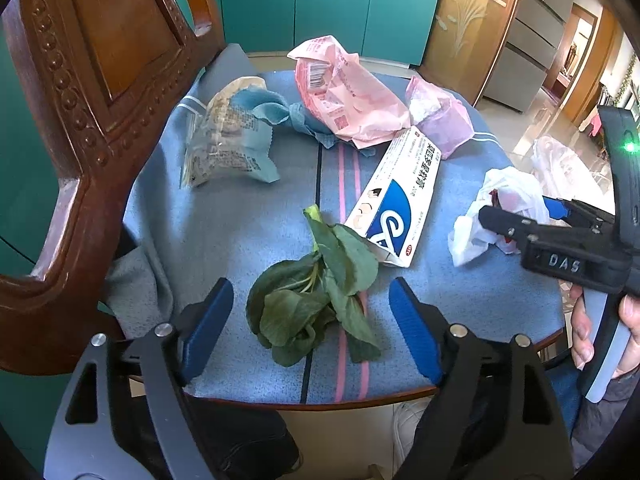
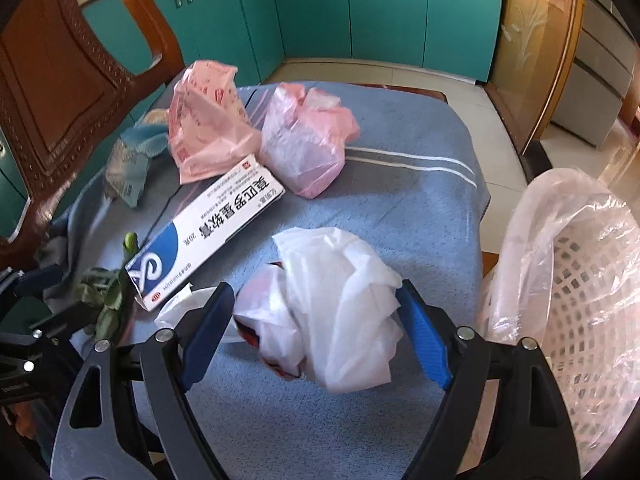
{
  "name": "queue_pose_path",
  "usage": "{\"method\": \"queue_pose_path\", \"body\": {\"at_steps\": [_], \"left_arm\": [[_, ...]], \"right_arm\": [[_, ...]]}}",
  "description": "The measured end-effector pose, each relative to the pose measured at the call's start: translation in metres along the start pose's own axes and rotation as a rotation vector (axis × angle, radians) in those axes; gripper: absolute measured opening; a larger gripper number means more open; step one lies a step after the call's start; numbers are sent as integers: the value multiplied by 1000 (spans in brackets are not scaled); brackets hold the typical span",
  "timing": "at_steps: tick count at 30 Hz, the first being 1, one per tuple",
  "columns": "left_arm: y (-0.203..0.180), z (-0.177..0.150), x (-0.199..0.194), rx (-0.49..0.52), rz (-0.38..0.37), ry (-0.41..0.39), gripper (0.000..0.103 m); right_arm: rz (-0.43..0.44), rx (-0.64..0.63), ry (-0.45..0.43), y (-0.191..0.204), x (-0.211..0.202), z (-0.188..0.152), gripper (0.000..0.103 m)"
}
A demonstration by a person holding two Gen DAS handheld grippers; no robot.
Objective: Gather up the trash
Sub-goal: 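Grasp the crumpled white plastic bag with the right gripper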
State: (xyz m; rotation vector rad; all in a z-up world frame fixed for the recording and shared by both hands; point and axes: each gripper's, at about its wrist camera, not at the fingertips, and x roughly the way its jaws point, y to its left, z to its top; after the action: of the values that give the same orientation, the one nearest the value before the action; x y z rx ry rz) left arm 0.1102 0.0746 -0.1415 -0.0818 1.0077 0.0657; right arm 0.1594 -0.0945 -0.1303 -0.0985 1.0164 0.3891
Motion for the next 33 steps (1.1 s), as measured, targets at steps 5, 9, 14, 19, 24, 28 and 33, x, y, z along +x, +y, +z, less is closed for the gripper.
{"method": "queue_pose_path", "body": {"at_steps": [5,9,14,19,24,28,33], "left_arm": [[0,-1,3,5,15,-1,84],[-1,-2,6,0,15,6,85],[-1,-3,9,1,12,14,85],[-1,-3,10,3,10,14,85],[-1,-3,10,2,12,15,85],[-1,-3,10,0,10,12,85],[-1,-4,10,2,9,11,86]], "right_arm": [[-1,-32,6,7,4,-2,81],[-5,-57,8,13,5,-2,81],[-23,-118,-8,24,5,-5,81],[-39,-158,-17,33,7,-6,77],[-32,-149,-21,32,6,-5,62],[-15,-135,-28,29,5,-5,50],[-14,-123,-50,28,1,-2,46]]}}
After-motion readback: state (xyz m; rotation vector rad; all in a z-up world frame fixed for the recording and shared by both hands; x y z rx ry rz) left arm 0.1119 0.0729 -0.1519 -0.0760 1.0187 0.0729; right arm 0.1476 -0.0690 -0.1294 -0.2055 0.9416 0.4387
